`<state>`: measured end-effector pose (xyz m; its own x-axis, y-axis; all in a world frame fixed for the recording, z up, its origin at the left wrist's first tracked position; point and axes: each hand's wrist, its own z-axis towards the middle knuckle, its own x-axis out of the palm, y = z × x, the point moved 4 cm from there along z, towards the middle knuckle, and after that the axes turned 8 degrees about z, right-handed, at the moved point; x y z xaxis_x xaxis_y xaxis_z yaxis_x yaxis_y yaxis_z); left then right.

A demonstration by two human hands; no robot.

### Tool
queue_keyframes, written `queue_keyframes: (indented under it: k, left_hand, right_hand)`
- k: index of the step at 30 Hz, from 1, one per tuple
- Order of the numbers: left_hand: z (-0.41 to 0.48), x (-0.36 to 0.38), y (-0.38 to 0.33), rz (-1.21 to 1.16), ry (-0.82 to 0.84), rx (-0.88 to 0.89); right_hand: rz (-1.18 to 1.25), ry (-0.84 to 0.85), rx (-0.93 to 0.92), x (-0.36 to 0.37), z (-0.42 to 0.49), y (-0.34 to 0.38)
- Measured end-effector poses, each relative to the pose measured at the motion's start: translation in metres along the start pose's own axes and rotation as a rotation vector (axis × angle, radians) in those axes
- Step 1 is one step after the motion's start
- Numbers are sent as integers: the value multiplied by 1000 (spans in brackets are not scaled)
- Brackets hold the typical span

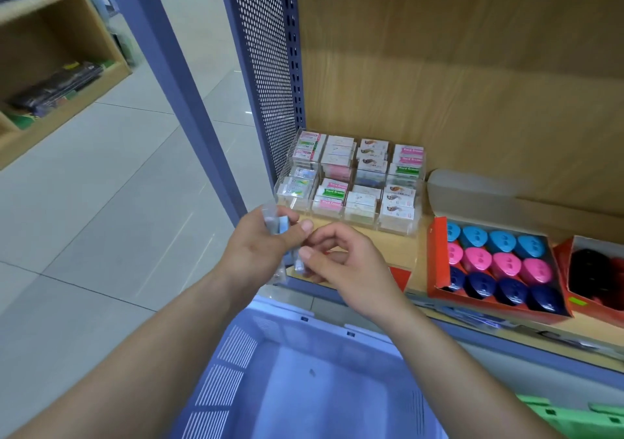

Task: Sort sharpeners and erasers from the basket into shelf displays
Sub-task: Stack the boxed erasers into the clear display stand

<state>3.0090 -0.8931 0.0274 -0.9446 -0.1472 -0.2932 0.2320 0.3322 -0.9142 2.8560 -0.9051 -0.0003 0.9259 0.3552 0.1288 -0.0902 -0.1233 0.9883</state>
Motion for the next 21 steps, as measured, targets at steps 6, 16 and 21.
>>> queue_keyframes:
  k: [6,16,21]
  left_hand:
    - [-17,13,-13,-71,78,60]
    - [-33,19,-29,-104,175,57]
    - [-27,15,-24,-79,139,44]
  right_hand:
    - [7,-65,70,-11,-18,19]
    - [-7,-65,70,-32,-38,38]
    - [45,-49,36,-40,-34,32]
